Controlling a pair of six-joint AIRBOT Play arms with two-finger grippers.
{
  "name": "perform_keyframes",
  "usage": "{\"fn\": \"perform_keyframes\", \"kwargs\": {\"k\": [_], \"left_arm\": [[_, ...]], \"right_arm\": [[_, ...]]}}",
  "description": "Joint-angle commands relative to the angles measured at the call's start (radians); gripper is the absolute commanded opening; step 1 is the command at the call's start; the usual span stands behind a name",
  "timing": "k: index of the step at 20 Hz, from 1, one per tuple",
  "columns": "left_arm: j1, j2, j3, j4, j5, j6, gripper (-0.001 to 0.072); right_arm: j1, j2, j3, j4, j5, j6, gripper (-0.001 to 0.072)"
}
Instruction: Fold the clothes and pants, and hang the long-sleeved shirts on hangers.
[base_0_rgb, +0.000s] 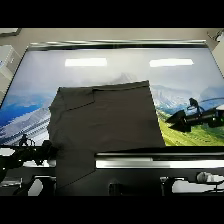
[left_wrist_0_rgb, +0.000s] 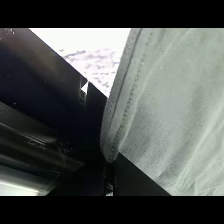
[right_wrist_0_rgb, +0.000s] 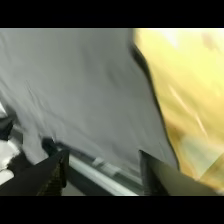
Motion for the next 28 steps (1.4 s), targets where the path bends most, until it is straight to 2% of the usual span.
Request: {"fn": "perform_keyframes", "kwargs": {"k": [1,9,11,17,20,22,23,28], "left_arm": [[0.0,-0.001,0.001,0.0,0.0,0.0,0.0026],[0.0,-0.001,0.001,0.0,-0.011,-0.001,0.0026],[0.0,-0.001,0.001,-0.002,-0.012,-0.001,0.0026],[0.0,-0.001,0.001,-0.044,-0.011,0.0,0.0026],[0.0,-0.001,0.001,-0.044,-0.011,0.0,0.0026],[0.0,-0.001,0.001,-0.045,-0.011,0.0,0.0026],[0.0,-0.001,0.001,-0.045,-0.011,0.0,0.0026],[0.0,-0.001,0.029,-0.064,-0.012,0.018,0.0024]], "right_arm": [[-0.055,0.066,-0.18,-0.079,-0.061,-0.076,0.0483],[-0.055,0.082,-0.289,-0.142,-0.119,-0.085,0.0477],[-0.055,0.082,-0.322,-0.147,-0.13,-0.098,0.0419],[-0.031,0.082,-0.368,-0.126,-0.205,-0.111,0.0402],[0.021,0.083,-0.369,-0.121,-0.257,-0.108,0.024],[0.055,0.084,-0.369,-0.118,-0.279,-0.108,0.0063],[0.063,0.087,-0.369,-0.109,-0.287,-0.109,0.0038],[0.063,0.175,-0.366,-0.001,-0.281,-0.158,0.0036]]}}
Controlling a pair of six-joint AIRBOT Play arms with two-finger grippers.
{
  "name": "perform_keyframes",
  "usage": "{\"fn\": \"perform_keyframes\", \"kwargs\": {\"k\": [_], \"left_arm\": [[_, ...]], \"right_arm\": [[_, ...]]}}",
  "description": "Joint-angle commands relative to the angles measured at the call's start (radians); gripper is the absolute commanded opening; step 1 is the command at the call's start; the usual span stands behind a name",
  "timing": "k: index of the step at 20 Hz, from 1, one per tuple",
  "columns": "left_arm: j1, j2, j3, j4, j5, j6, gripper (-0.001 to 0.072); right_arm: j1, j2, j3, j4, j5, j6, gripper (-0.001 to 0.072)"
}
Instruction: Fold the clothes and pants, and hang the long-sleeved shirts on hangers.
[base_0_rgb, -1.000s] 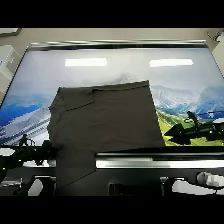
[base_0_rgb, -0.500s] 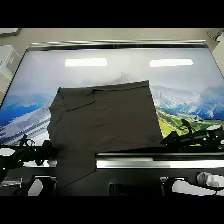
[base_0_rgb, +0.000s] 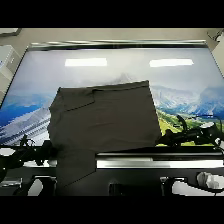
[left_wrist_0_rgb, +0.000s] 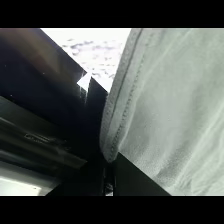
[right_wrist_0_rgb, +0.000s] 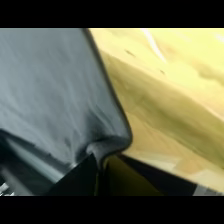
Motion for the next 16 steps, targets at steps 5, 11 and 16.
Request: {"fn": "perform_keyframes", "kwargs": {"k": [5,11,16], "left_arm": [[-0.005,0.001,0.279,-0.148,0.013,0.056,0.0023],[-0.218,-0.046,0.842,-0.106,0.169,0.105,0.0022],[-0.364,-0.182,1.378,0.023,0.187,0.103,0.0022]], "right_arm": [[0.073,0.273,0.154,0.246,-0.063,-0.07,0.0032],[0.433,0.242,0.663,-0.155,-0.446,0.254,0.0033],[0.521,0.197,1.105,-0.418,-0.407,0.433,0.0033]]}}
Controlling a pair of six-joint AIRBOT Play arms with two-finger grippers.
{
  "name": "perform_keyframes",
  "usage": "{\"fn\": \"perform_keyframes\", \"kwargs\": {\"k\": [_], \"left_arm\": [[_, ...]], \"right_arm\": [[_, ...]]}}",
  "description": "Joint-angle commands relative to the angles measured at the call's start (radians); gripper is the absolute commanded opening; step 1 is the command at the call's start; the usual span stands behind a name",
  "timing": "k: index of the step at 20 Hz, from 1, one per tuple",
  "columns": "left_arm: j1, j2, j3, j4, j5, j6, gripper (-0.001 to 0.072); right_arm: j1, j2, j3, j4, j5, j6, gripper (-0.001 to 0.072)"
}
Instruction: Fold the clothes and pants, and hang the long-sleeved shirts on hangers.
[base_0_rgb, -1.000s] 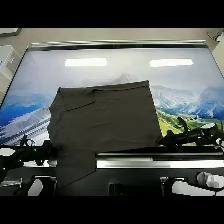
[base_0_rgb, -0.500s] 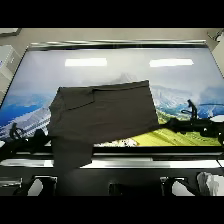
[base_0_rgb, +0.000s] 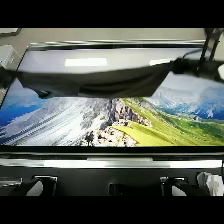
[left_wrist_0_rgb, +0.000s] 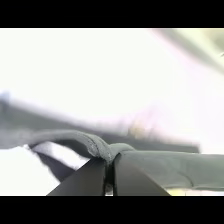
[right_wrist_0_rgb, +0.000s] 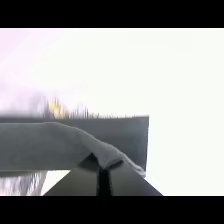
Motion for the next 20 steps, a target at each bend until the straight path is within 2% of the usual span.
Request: {"fn": "perform_keyframes", "kwargs": {"k": [1,3,6,9,11,12,14,17,20], "left_arm": [[-0.088,-0.07,0.38,0.11,0.023,-0.012,0.0022],[-0.089,-0.065,0.555,0.192,-0.039,-0.057,0.0022],[-0.089,-0.014,0.752,0.345,-0.282,-0.111,0.0022],[-0.089,0.118,0.754,0.533,-0.439,-0.236,0.0022],[-0.089,0.18,0.742,0.676,-0.482,-0.348,0.0022],[-0.089,0.19,0.736,0.694,-0.488,-0.363,0.0022],[-0.09,0.168,0.698,0.663,-0.497,-0.353,0.0022],[-0.092,0.05,0.562,0.547,-0.491,-0.259,0.0023],[-0.092,-0.142,0.391,0.498,-0.38,-0.184,0.0025]], "right_arm": [[0.055,-0.01,0.32,-0.167,0.019,0.113,0.0033],[0.055,0.01,0.48,-0.18,0.142,0.116,0.0033],[0.055,0.137,0.566,-0.179,0.257,0.115,0.0033],[0.055,0.309,0.566,-0.208,0.334,0.14,0.0033],[0.055,0.369,0.566,-0.331,0.389,0.212,0.0033],[0.055,0.374,0.566,-0.389,0.428,0.24,0.0033],[0.055,0.331,0.547,-0.408,0.481,0.243,0.0033],[0.055,0.178,0.465,-0.335,0.479,0.243,0.0033],[0.055,-0.055,0.42,-0.307,0.463,0.238,0.0034]]}}
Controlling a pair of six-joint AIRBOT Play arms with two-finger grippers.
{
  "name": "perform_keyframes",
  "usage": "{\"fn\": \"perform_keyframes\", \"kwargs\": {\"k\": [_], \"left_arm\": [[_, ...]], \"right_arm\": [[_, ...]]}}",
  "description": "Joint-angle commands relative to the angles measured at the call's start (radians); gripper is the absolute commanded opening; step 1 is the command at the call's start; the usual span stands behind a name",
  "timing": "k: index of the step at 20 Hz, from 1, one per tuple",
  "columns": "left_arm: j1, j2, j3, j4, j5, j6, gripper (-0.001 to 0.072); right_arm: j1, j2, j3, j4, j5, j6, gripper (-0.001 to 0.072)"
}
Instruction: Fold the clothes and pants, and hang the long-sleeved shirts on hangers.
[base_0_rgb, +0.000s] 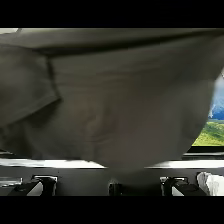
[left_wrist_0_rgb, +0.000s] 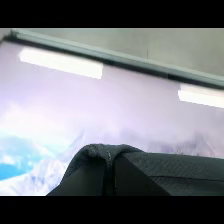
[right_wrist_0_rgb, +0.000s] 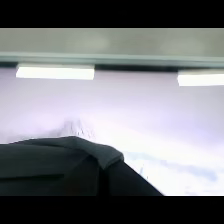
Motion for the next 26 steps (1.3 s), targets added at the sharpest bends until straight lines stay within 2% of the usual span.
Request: {"fn": "perform_keyframes", "kwargs": {"k": [1,4,7,11,14,16,20,22,24,26], "left_arm": [[0.0,-0.21,-0.192,-0.049,0.155,0.079,0.0025],[0.0,-0.488,-0.303,-0.086,0.415,0.087,0.0025],[-0.013,-0.789,-0.261,-0.144,0.595,0.102,0.0024],[-0.046,-1.059,-0.062,-0.146,0.6,0.102,0.0024],[-0.063,-1.089,0.037,-0.145,0.57,0.129,0.0024],[-0.06,-1.081,0.095,-0.14,0.46,0.128,0.0024],[-0.043,-1.06,0.17,-0.126,0.127,0.124,0.0024],[-0.04,-1.054,0.169,-0.072,0.001,0.116,0.0024],[-0.04,-1.055,0.164,-0.016,-0.05,0.075,0.0024],[-0.043,-1.056,0.163,-0.014,-0.05,0.075,0.0024]], "right_arm": [[0.0,-0.249,-0.057,0.039,-0.014,0.0,0.0034],[0.0,-0.516,-0.072,0.059,-0.112,-0.025,0.0034],[0.0,-0.752,-0.072,0.048,-0.27,-0.034,0.0034],[-0.001,-0.893,-0.072,0.048,-0.486,-0.034,0.0033],[-0.001,-0.899,-0.056,0.048,-0.524,-0.02,0.0034],[-0.001,-0.897,-0.025,0.048,-0.423,-0.015,0.0034],[0.0,-0.854,-0.019,0.047,-0.164,0.017,0.0034],[0.0,-0.848,-0.019,0.023,-0.027,0.019,0.0034],[-0.001,-0.85,-0.023,0.003,0.054,0.019,0.0034],[-0.001,-0.854,-0.023,-0.004,0.058,0.021,0.0035]]}}
